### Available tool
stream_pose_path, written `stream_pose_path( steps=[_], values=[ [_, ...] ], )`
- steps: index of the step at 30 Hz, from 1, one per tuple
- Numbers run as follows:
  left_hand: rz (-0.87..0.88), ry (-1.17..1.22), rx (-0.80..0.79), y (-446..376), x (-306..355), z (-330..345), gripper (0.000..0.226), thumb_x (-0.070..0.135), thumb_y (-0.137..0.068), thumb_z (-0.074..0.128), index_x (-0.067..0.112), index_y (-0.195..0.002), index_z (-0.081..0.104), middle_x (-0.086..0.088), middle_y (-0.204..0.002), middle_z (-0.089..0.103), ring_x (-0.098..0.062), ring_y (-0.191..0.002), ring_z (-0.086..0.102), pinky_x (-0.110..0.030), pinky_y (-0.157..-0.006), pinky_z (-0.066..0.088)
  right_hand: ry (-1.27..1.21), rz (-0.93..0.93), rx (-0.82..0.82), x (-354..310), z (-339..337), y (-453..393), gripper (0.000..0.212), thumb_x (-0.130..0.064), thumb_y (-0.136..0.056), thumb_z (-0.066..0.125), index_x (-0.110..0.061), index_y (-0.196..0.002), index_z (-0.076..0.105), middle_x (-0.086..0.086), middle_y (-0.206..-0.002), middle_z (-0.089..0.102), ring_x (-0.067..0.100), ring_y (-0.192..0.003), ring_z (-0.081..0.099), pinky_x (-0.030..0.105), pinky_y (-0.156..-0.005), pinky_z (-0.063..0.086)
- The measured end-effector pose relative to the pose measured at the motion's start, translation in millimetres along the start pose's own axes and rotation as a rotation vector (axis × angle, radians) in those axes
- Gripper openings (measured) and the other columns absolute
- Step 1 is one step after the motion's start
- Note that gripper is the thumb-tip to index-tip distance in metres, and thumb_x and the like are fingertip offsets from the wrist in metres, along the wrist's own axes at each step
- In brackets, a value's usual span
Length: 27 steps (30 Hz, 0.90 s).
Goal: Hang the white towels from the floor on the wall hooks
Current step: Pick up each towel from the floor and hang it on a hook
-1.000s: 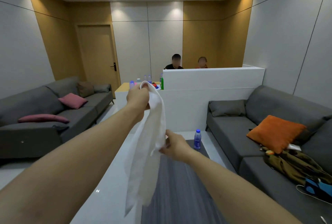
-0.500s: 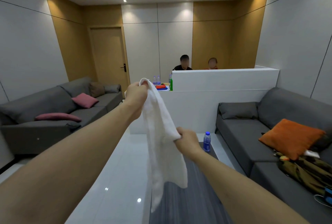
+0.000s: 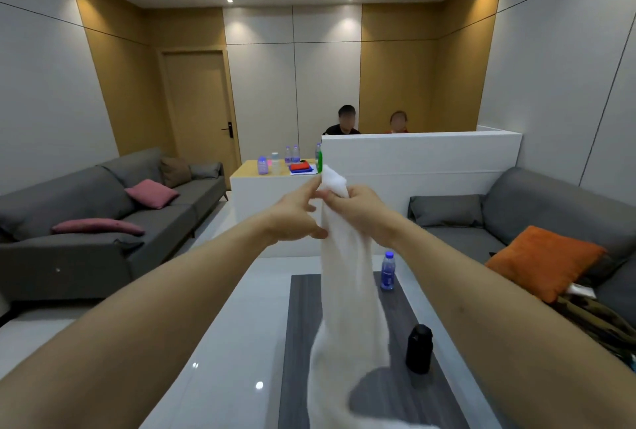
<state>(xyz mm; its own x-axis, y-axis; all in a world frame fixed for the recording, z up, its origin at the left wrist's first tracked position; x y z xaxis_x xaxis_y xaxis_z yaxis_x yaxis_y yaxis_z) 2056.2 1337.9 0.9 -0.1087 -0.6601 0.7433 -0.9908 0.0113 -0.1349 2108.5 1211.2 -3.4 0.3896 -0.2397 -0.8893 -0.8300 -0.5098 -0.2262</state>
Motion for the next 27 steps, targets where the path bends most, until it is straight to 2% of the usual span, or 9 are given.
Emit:
stream_pose_path(
  steps=[2, 3, 5, 7, 11, 14, 19, 22, 27],
  values=[
    [0.077, 0.006, 0.075, -2, 8, 0, 0.112, -0.001, -0.074, 0.078, 0.046, -0.152, 0.012, 0.010, -0.148, 0.036, -0.014, -0.130, 0.039, -0.042, -0.102, 0.048, 0.040, 0.031, -0.109, -5, -6, 4, 0.038, -0.050, -0.085, 0.069, -0.013, -0.096, 0.071, 0.012, -0.094, 0.073, 0.024, -0.084, 0.071, 0.037, -0.076, 0.059],
    [0.115, -0.001, 0.097, -4, 10, -1, 0.102, 0.000, -0.074, 0.078, 0.043, -0.150, 0.024, 0.009, -0.145, 0.041, -0.014, -0.127, 0.042, -0.039, -0.098, 0.051, 0.082, 0.041, -0.153, -5, -8, 7, 0.040, -0.050, -0.082, 0.072, -0.013, -0.098, 0.071, 0.011, -0.095, 0.073, 0.022, -0.084, 0.070, 0.035, -0.075, 0.058],
    [0.160, -0.073, 0.138, -10, 11, -2, 0.054, 0.005, -0.078, 0.074, 0.030, -0.124, 0.061, 0.003, -0.120, 0.061, -0.018, -0.109, 0.057, -0.033, -0.083, 0.057, 0.138, 0.067, -0.168, -2, -15, 10, 0.046, -0.051, -0.076, 0.077, -0.016, -0.103, 0.068, 0.008, -0.097, 0.071, 0.019, -0.086, 0.068, 0.031, -0.075, 0.056],
    [0.117, -0.121, 0.232, -13, 9, -5, 0.020, 0.006, -0.084, 0.063, 0.023, -0.091, 0.072, -0.004, -0.091, 0.067, -0.023, -0.089, 0.063, -0.033, -0.072, 0.057, 0.188, 0.100, -0.179, 2, -24, 11, 0.053, -0.047, -0.071, 0.083, -0.016, -0.109, 0.065, 0.007, -0.099, 0.069, 0.021, -0.090, 0.067, 0.034, -0.077, 0.057],
    [0.013, -0.097, 0.376, -18, -2, -18, 0.030, 0.001, -0.088, 0.048, 0.018, -0.083, 0.072, -0.009, -0.088, 0.064, -0.027, -0.088, 0.061, -0.042, -0.073, 0.060, 0.560, 0.149, -0.240, 21, -39, 12, 0.045, -0.029, -0.072, 0.085, -0.014, -0.108, 0.062, 0.006, -0.104, 0.066, 0.023, -0.094, 0.064, 0.033, -0.078, 0.054],
    [-0.057, -0.085, 0.476, -20, -18, -35, 0.033, 0.000, -0.086, 0.041, 0.014, -0.090, 0.071, -0.012, -0.092, 0.061, -0.032, -0.089, 0.059, -0.048, -0.073, 0.060, 0.654, 0.145, -0.196, 41, -53, 8, 0.016, -0.026, -0.082, 0.075, -0.016, -0.081, 0.062, 0.005, -0.086, 0.063, 0.022, -0.080, 0.061, 0.029, -0.067, 0.047],
    [-0.190, -0.160, 0.617, -18, -55, -68, 0.035, 0.004, -0.081, 0.039, 0.020, -0.085, 0.069, -0.005, -0.082, 0.061, -0.027, -0.076, 0.058, -0.041, -0.062, 0.059, 0.790, 0.186, -0.090, 69, -77, -13, 0.033, -0.020, -0.090, 0.061, -0.015, -0.059, 0.049, 0.005, -0.069, 0.052, 0.022, -0.070, 0.051, 0.027, -0.058, 0.036],
    [-0.233, -0.036, 0.599, -34, -78, -74, 0.034, -0.003, -0.087, 0.042, 0.014, -0.091, 0.070, -0.012, -0.095, 0.059, -0.029, -0.081, 0.059, -0.035, -0.051, 0.057, 0.765, 0.185, -0.006, 77, -83, -37, 0.038, -0.022, -0.092, 0.061, -0.014, -0.057, 0.049, 0.004, -0.062, 0.048, 0.024, -0.068, 0.048, 0.029, -0.057, 0.032],
    [-0.226, 0.103, 0.411, -79, -116, -76, 0.032, -0.011, -0.082, 0.058, 0.016, -0.091, 0.073, -0.011, -0.106, 0.060, -0.029, -0.094, 0.063, -0.039, -0.073, 0.062, 0.813, 0.185, 0.070, 90, -78, -95, 0.029, -0.031, -0.095, 0.059, -0.013, -0.072, 0.065, 0.011, -0.081, 0.065, 0.029, -0.081, 0.061, 0.031, -0.061, 0.040]
  ],
)
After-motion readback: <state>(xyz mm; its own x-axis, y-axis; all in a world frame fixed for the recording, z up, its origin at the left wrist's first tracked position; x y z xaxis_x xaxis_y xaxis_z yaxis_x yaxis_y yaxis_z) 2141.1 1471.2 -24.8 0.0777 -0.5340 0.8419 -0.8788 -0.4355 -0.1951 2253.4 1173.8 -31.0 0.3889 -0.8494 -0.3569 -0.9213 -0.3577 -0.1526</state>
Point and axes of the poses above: each hand's wrist, its own y-axis away from the middle knuckle, its own z-axis out of the palm, x = y × z, the point moved 5 cm from there along -y, towards the middle knuckle
